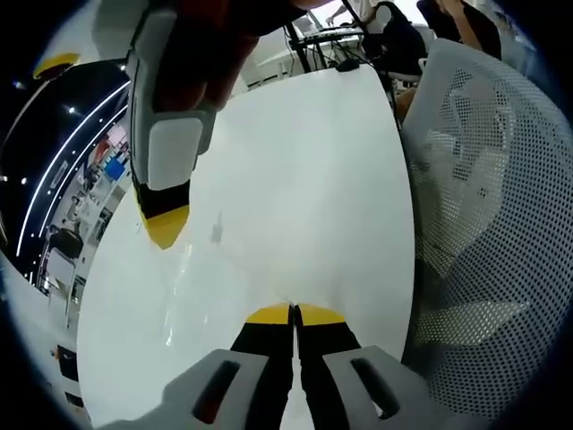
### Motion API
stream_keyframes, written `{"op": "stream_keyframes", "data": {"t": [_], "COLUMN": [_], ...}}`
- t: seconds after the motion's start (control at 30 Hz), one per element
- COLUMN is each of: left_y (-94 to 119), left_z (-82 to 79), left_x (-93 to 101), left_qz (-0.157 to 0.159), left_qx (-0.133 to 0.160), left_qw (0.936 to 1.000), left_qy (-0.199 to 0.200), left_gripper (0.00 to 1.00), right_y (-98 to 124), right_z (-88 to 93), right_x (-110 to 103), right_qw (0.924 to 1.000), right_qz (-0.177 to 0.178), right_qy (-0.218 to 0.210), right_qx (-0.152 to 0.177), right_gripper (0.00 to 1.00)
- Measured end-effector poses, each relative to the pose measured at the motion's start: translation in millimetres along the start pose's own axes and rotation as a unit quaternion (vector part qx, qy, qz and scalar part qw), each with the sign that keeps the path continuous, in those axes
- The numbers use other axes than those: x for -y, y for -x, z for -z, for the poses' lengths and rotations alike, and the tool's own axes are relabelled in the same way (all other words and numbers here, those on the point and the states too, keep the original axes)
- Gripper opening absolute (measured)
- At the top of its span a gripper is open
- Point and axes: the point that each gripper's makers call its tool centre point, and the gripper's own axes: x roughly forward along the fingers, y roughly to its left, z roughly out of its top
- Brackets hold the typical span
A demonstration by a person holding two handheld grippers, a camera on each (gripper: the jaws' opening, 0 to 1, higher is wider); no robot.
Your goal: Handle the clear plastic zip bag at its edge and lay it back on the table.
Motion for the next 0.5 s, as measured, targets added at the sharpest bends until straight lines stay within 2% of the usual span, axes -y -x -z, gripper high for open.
{"op": "stream_keyframes", "data": {"t": [0.5], "left_y": [-2.1], "left_z": [2.3], "left_x": [0.6], "left_qz": [0.001], "left_qx": [-0.001], "left_qw": [1.0000], "left_qy": [0.003], "left_gripper": [0.00], "right_y": [-2.1], "right_z": [-1.0], "right_x": [0.8], "right_qw": [1.0000], "right_qz": [0.000], "right_qy": [0.000], "right_qx": [0.002], "right_gripper": [0.00]}}
